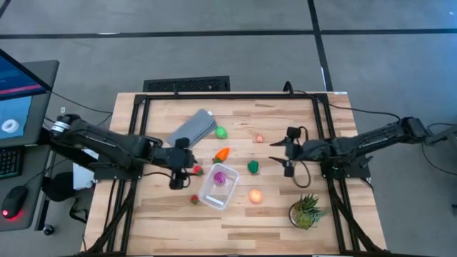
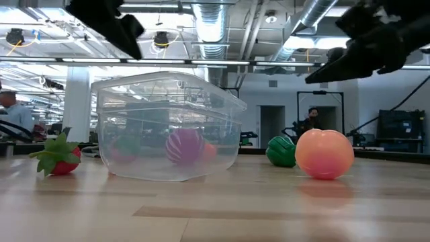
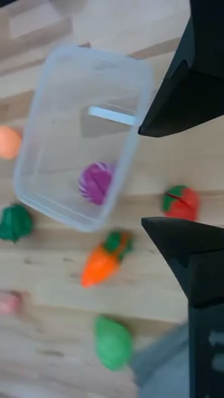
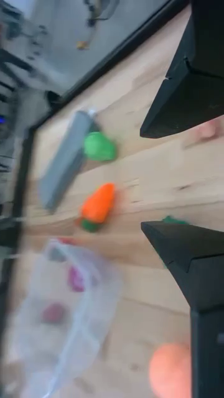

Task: Pick and placing Produce into tupperware
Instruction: Put the pink peach into the transparent bin

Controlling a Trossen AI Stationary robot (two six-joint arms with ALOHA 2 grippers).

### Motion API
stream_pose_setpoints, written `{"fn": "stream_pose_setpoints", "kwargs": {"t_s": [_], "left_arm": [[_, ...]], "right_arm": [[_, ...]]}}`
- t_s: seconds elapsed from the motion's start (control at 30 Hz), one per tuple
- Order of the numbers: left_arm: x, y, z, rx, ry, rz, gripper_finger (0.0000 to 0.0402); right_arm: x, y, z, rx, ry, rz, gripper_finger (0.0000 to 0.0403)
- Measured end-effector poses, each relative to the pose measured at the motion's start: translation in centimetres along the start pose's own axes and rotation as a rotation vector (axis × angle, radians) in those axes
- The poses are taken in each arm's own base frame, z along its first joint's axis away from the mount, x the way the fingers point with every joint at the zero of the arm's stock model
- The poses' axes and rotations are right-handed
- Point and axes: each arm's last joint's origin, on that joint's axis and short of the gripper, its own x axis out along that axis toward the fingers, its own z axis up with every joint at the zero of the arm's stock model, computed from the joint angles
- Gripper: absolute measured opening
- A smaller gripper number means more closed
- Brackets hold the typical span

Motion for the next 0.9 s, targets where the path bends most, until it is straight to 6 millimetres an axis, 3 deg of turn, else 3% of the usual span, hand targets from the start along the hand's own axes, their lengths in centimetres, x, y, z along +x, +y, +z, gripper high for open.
{"fn": "stream_pose_setpoints", "kwargs": {"t_s": [0.2, 0.3, 0.4, 0.67, 0.9], "left_arm": [[-3.0, -0.3, -1.8, -0.044, -0.008, 0.098, 0.021], [-3.6, -0.2, -3.2, -0.083, -0.009, 0.142, 0.021], [-3.5, 0.0, -4.9, -0.131, 0.016, 0.148, 0.021], [-1.2, 0.3, -9.1, -0.175, 0.168, 0.166, 0.021], [-0.8, 0.3, -9.5, -0.146, 0.191, 0.181, 0.021]], "right_arm": [[2.0, 0.3, 4.2, -0.087, 0.016, 0.046, 0.0252], [3.0, -0.2, 6.3, -0.085, 0.03, 0.016, 0.0243], [3.8, -1.4, 7.2, -0.084, 0.147, -0.013, 0.0232], [6.6, -5.0, 4.9, 0.024, 0.475, -0.089, 0.0203], [9.1, -7.7, 2.3, 0.279, 0.573, -0.095, 0.0182]]}}
